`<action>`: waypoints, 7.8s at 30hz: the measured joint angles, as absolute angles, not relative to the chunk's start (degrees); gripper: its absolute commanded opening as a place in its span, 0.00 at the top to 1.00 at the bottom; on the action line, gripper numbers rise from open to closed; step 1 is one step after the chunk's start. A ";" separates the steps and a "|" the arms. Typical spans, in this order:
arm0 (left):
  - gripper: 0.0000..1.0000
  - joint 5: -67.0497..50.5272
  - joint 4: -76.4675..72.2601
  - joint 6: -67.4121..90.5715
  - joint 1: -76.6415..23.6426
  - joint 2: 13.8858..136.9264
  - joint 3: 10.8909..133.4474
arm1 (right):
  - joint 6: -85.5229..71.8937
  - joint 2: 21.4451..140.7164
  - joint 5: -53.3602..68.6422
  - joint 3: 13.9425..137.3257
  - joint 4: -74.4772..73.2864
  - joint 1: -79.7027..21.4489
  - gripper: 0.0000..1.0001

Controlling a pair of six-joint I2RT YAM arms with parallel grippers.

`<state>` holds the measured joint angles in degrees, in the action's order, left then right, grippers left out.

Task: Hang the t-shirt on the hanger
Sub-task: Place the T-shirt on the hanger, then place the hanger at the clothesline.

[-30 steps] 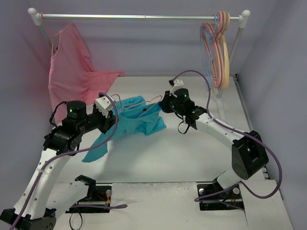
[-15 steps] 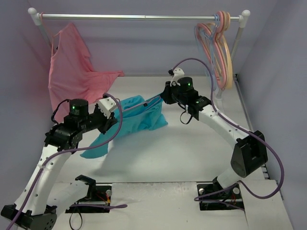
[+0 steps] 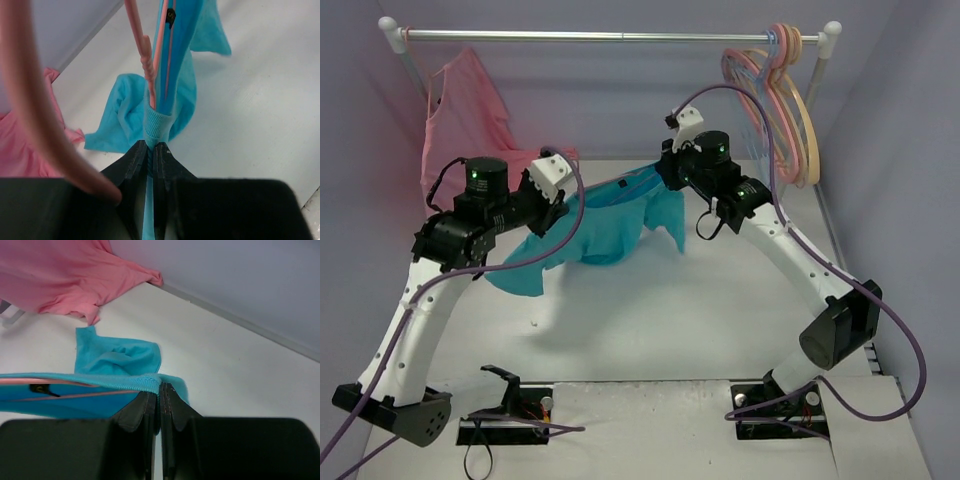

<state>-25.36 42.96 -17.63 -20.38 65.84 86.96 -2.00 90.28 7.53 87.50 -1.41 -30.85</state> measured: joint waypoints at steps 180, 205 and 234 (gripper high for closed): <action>0.32 18.61 29.10 3.68 -20.51 62.37 90.08 | 36.49 88.86 17.93 123.79 -1.06 -29.98 1.00; 0.31 19.25 43.18 15.05 -20.51 60.97 83.59 | 32.03 102.61 -7.81 117.82 -6.85 -32.56 1.00; 0.31 16.34 50.54 17.67 -20.51 62.96 86.02 | 18.98 101.86 -14.46 110.89 -9.76 -37.21 0.02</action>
